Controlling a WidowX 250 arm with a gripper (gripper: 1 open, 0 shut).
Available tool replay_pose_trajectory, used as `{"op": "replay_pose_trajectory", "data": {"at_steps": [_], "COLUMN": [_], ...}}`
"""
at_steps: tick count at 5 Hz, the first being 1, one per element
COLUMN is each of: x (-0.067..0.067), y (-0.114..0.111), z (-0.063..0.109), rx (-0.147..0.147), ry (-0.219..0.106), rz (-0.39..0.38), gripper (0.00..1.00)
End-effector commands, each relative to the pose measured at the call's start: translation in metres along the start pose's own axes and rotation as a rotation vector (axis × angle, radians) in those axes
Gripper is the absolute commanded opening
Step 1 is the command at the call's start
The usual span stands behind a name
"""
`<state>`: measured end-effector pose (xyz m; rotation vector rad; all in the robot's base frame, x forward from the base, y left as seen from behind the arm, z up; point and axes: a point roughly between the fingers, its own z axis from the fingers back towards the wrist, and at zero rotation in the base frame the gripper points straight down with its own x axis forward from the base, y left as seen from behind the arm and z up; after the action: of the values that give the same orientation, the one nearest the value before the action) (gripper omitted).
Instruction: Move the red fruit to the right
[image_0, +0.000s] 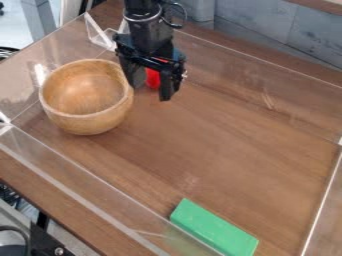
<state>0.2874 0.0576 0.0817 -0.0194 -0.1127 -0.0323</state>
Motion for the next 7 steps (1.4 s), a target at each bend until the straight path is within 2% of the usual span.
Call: {"op": "replay_pose_trajectory", "data": {"at_steps": [1,2,3,4,5,6,7], "x": [0.017,0.028,0.036,0.038,0.038,0.034,0.031], "y": [0.001,0.003,0.004,0.004,0.003,-0.003,-0.010], "z": [0.013,0.008,0.002,-0.003,-0.007,-0.008,-0.007], "rx": [0.014,0.009,0.006,-0.001,-0.008,-0.012,-0.025], "ry": [-0.091,-0.119,-0.134,-0.136,-0.134,-0.127,-0.119], "rz": [0.003,-0.007,-0.031,-0.064,-0.094,-0.026,0.046], "gripper": [1.00,1.00,1.00,0.00,0.00,1.00,1.00]}}
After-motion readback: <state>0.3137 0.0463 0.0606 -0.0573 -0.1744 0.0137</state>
